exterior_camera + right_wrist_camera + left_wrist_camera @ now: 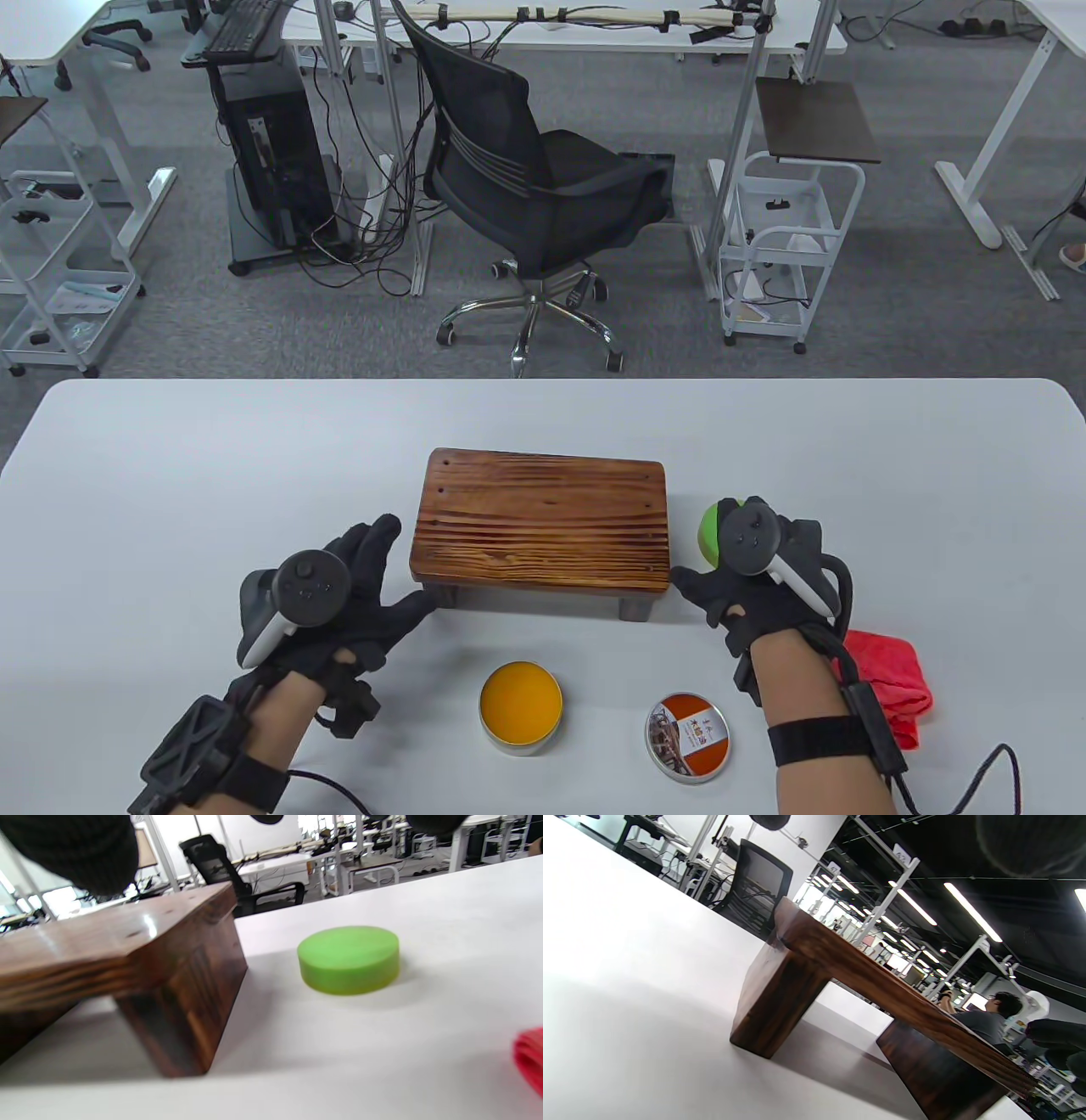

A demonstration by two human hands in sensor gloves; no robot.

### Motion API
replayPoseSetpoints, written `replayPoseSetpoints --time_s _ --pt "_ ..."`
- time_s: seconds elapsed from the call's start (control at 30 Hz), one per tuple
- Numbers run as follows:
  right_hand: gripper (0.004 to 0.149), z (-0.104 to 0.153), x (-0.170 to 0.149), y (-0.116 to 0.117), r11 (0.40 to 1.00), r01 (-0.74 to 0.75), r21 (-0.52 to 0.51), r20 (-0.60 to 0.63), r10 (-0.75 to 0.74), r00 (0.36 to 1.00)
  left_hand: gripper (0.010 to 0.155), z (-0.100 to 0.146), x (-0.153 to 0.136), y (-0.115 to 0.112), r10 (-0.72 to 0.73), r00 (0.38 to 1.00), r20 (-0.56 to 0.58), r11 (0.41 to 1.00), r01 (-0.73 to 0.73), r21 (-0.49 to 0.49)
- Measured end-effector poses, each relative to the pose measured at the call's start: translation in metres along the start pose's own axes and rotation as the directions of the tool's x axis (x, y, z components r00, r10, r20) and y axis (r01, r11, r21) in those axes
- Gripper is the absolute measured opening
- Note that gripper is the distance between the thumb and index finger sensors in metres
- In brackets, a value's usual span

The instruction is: Dip and apply wood wax on stool

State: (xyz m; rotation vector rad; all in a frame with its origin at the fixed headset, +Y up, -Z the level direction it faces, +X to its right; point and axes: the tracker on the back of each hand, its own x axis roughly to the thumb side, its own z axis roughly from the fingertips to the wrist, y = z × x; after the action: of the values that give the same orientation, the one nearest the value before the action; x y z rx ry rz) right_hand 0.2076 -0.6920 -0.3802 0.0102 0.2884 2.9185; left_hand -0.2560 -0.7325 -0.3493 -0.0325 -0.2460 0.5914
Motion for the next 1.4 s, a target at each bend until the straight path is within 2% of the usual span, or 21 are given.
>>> replayPoseSetpoints --time_s 0.27,0.37,0.47,0.77,1.1,1.4 --pt "0.114 0.047 0.013 0.024 0.986 -0.092 0.136 0.089 0.080 0.993 0.110 0.045 0.006 -0.016 -0.028 0.997 0.078 0.998 0.033 -0.057" --pt "0.114 0.057 0.017 0.037 0.978 -0.108 0.181 0.115 0.088 0.989 0.111 0.054 0.005 -0.023 -0.044 0.995 0.087 0.995 0.051 -0.084" --pt "0.115 0.064 0.021 0.055 0.965 -0.133 0.224 0.143 0.102 0.984 0.111 0.062 0.006 -0.027 -0.089 0.990 0.111 0.993 0.097 -0.067" --pt "0.111 0.069 0.025 0.101 0.927 -0.173 0.332 0.174 0.121 0.977 0.112 0.068 0.006 -0.035 -0.107 0.985 0.139 0.991 0.116 -0.064" --pt "0.102 0.062 0.024 0.126 0.885 -0.208 0.417 0.162 0.153 0.975 0.111 0.067 0.004 -0.035 -0.092 0.988 0.125 0.991 0.102 -0.082" --pt "0.106 0.064 0.030 0.132 0.866 -0.297 0.402 0.176 0.245 0.953 0.110 0.067 0.004 -0.034 -0.087 0.989 0.124 0.992 0.097 -0.082"
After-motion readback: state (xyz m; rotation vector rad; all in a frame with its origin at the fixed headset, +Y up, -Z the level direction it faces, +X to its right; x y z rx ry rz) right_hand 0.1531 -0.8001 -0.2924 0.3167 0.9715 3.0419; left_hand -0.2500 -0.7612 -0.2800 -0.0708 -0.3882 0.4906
